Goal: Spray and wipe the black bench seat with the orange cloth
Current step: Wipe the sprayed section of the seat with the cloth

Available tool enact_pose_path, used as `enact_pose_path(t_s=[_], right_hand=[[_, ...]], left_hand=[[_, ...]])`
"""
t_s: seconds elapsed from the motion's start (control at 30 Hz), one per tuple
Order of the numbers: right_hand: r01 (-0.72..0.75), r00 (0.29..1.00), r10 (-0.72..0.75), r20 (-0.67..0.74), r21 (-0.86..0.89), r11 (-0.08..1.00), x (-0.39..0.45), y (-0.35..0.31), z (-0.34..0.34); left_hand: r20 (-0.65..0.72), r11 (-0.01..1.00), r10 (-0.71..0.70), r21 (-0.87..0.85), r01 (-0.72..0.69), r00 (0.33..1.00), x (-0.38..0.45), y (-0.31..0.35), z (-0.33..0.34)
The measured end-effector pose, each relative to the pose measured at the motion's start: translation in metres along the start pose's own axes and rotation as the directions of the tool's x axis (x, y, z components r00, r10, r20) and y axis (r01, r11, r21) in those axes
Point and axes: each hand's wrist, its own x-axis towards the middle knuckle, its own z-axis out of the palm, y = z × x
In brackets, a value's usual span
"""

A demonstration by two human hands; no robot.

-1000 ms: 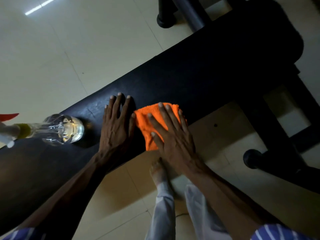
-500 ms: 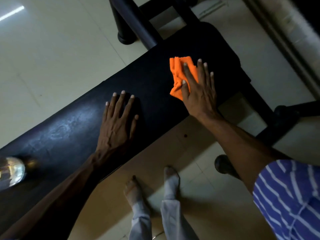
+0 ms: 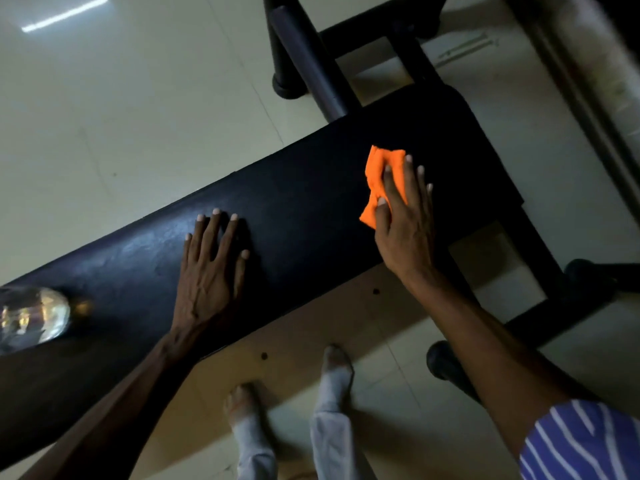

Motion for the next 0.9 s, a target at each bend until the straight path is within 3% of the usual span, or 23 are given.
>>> enact_pose_path(t_s=[0.23, 0.57, 0.73, 0.8, 0.9], right_hand=[[0.102, 0.992, -0.106, 0.063, 0.059, 0.993, -0.070, -0.064, 0.041], [0.180, 0.979, -0.191, 0.074, 0.135, 0.974, -0.172, -0.210, 0.114], [0.255, 0.934, -0.300, 0.195, 0.224, 0.941, -0.217, -0.262, 0.133], [0.208, 0.918, -0.299, 0.261, 0.324, 0.923, -0.221, -0.271, 0.124], [0.043, 0.944, -0.180, 0.276, 0.437, 0.899, -0.213, -0.271, 0.097]], left_hand=[[-0.015, 0.991, -0.123, 0.054, 0.124, 0.992, -0.056, -0.063, -0.022], [-0.028, 0.995, -0.057, 0.077, 0.059, 0.998, -0.144, -0.150, -0.033], [-0.065, 0.996, -0.087, -0.027, 0.085, 0.994, -0.177, -0.165, -0.038], [-0.074, 0.995, -0.084, -0.065, 0.080, 0.994, -0.181, -0.162, -0.042], [-0.051, 0.995, -0.051, -0.085, 0.047, 0.997, -0.178, -0.149, -0.046]])
